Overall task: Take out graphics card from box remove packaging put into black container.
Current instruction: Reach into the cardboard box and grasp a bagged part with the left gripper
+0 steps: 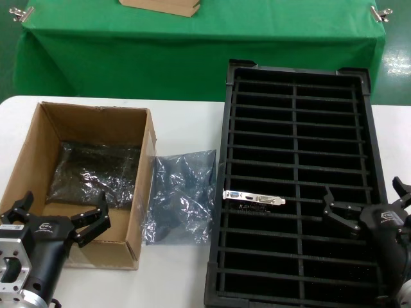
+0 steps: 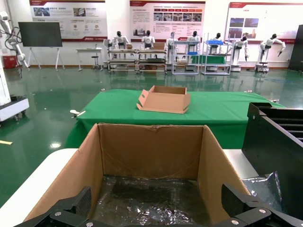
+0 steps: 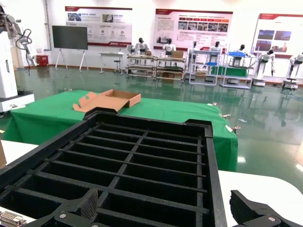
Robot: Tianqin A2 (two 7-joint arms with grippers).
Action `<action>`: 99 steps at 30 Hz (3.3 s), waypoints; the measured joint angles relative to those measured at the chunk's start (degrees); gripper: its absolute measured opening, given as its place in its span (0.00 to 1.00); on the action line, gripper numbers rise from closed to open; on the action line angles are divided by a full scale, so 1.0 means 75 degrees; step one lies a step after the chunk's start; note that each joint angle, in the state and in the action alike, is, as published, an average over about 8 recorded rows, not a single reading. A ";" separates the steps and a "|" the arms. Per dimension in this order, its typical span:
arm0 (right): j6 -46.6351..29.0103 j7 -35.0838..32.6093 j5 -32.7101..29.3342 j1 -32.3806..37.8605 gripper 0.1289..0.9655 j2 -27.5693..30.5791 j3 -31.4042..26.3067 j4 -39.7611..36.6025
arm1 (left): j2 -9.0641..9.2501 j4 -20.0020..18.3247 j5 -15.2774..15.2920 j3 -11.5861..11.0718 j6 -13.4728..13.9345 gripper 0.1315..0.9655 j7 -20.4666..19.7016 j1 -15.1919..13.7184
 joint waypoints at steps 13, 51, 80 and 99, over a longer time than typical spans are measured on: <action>0.0000 0.0000 0.0000 0.0000 1.00 0.0000 0.0000 0.0000 | 0.0000 0.0000 0.0000 0.0000 0.0000 1.00 0.0000 0.0000; 0.0000 0.0000 0.0000 0.0000 1.00 0.0000 0.0000 0.0000 | -0.5054 0.1965 -0.1894 0.6711 0.0941 1.00 0.2526 -0.6714; 0.0000 0.0001 -0.0001 0.0000 1.00 0.0000 0.0000 0.0000 | -0.1321 0.8718 0.2571 0.6153 0.5861 1.00 0.4332 -0.9828; 0.0000 0.0001 -0.0001 0.0000 1.00 0.0000 0.0000 0.0000 | -0.0395 1.1706 0.3096 0.5104 0.6109 1.00 0.6624 -1.0269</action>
